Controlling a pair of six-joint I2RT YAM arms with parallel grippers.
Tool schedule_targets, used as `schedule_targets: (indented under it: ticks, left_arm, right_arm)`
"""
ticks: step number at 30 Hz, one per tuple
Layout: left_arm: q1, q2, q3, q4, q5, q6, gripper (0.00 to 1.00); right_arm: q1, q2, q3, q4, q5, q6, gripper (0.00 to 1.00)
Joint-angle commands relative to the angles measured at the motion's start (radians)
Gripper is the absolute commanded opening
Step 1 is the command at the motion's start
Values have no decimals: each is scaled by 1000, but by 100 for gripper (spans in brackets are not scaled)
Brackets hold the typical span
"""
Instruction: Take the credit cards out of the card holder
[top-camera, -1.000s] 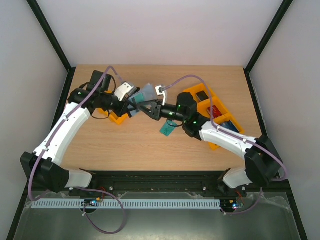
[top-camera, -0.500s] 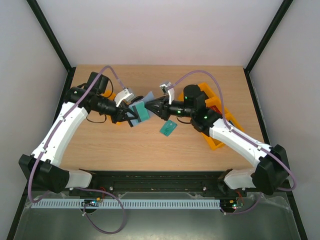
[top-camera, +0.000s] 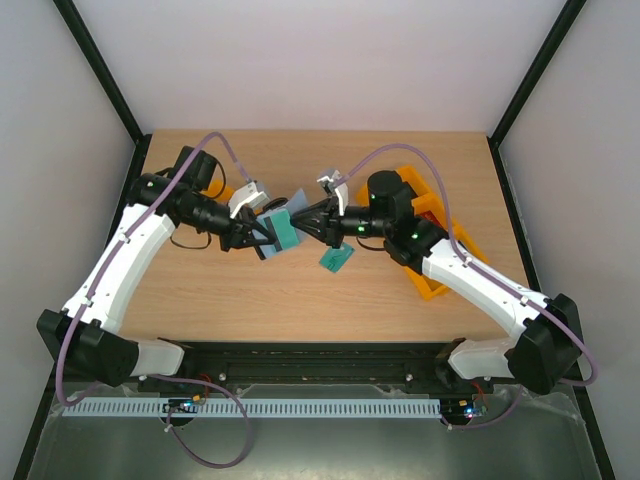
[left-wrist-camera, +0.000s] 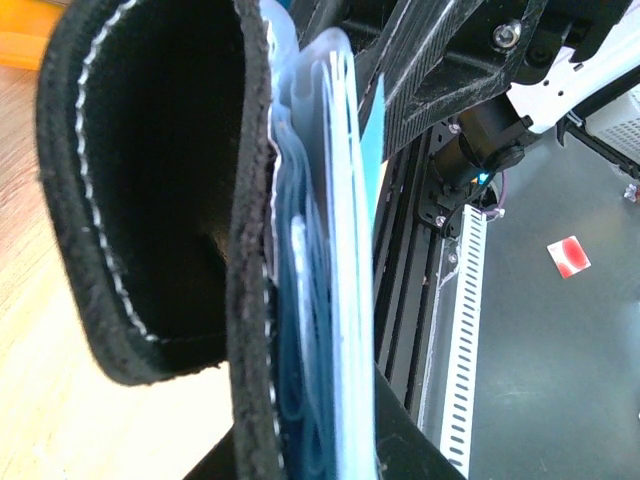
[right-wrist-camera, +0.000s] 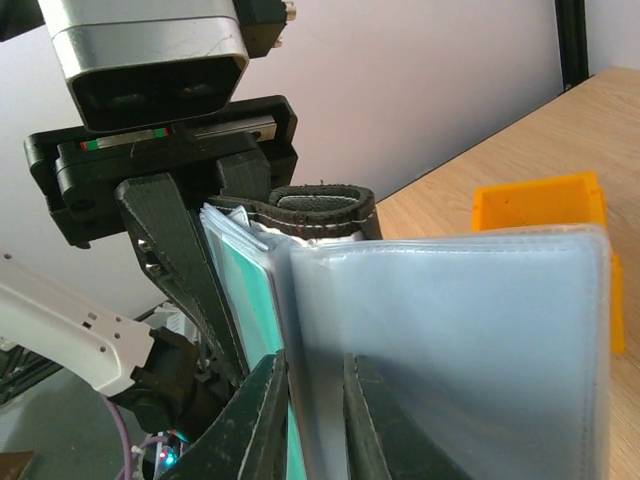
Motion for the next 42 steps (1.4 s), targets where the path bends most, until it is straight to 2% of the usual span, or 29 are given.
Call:
schedule_targets:
  ticks: [1,5,11,14,15,21,31,33,39,42]
  left_arm:
    - [-1,-24,41,2,113,46,2]
    - [-1,-21,32,24,106,26,2]
    - [0,-25,31,19,109,30,2]
    - [0,-26,26,19,110,32,2]
    - [-1,-25,26,19,112,32,2]
    - [0,-28,25,-7,132,63,17]
    - [4,-32,16,-16,151,86,25]
    - [4,-32,13,-9,149,77,22]
    - [6,-30,0,31,155,34,4]
    - [8,-30,-11,56,152,7,2]
  right_arm:
    - [22,9,-18,16,-41,-5,16]
    - [38,6,-24,30,-54,-22,16]
    - [48,-6,-31,16,-26,-43,9]
    - [48,-25,-48,55,-59,-33,7]
    - [47,-25,-50,63,-74,-28,3]
    - [21,-62,-72,119,-63,14,2]
    - [-32,-90,-108,186,-78,72,2]
    - [-32,-88,-106,193,-90,79,2]
    - [-32,-72,-114,217,-124,100,2]
    - [-32,-74,-117,207,-118,88,3]
